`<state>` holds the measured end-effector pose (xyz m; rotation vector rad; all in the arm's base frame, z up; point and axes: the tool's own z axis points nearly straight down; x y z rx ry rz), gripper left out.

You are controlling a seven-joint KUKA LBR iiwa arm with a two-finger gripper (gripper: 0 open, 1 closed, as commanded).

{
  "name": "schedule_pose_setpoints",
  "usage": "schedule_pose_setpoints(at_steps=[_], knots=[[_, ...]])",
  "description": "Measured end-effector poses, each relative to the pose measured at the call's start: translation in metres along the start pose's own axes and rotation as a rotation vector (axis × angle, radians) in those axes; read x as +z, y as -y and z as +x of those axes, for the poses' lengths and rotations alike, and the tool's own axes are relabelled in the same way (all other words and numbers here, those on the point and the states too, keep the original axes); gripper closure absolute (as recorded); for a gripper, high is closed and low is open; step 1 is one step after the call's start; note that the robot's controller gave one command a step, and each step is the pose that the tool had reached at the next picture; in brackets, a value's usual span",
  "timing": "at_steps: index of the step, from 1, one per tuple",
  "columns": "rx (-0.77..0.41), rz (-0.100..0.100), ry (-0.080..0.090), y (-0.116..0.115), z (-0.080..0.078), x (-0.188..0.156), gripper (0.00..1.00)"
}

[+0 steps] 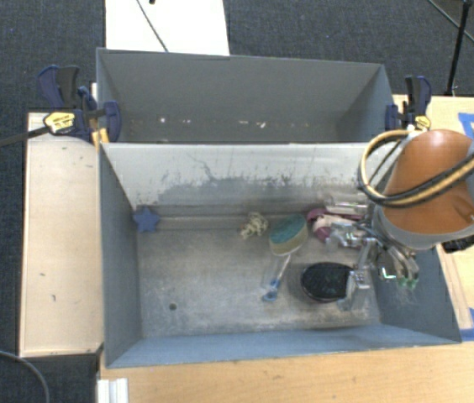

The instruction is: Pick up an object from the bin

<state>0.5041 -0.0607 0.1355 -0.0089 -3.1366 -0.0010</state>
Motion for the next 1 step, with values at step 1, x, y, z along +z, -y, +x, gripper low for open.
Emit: schedule_pose_setpoints(at_steps=[1], knots=[[0.079,-0.001,0.000,-0.0096,0.0049,0.0690,0.00]])
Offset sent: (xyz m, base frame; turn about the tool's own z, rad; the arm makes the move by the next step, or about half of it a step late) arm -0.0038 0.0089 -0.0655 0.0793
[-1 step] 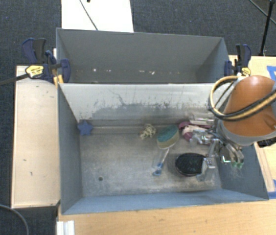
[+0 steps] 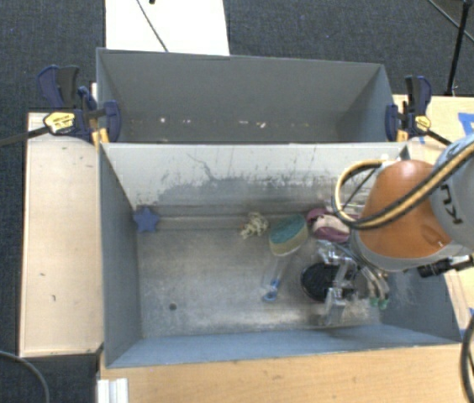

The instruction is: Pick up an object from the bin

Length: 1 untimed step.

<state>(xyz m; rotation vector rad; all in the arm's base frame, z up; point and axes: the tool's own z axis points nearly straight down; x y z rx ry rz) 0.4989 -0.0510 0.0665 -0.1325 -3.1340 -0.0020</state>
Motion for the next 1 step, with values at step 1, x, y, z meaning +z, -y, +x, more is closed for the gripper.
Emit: schedule_pose_setpoints(at_steps=[1], knots=[[-0.003,0.001,0.006,0.0006,-0.0017,-0.0033,1.00]])
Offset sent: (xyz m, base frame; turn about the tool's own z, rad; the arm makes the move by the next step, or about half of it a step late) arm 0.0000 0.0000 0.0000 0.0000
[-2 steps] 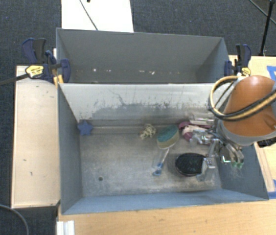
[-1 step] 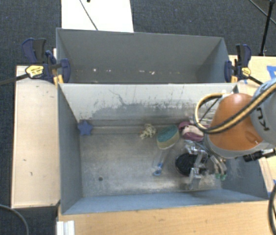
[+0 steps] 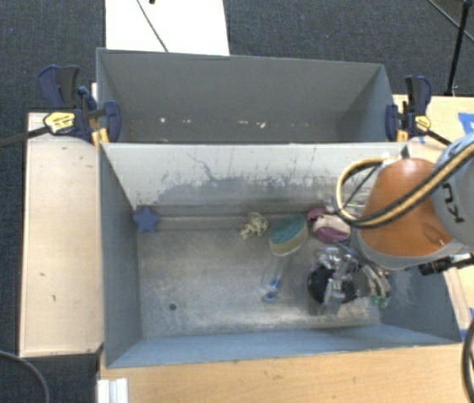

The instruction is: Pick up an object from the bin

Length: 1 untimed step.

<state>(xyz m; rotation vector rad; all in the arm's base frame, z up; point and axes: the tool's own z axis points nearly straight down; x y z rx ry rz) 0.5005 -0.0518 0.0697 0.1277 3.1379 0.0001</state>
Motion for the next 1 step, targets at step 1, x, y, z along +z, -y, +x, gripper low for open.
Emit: schedule_pose_setpoints(at_steps=[1], knots=[[-0.011,0.000,0.007,0.0021,0.0198,-0.1434,1.00]])
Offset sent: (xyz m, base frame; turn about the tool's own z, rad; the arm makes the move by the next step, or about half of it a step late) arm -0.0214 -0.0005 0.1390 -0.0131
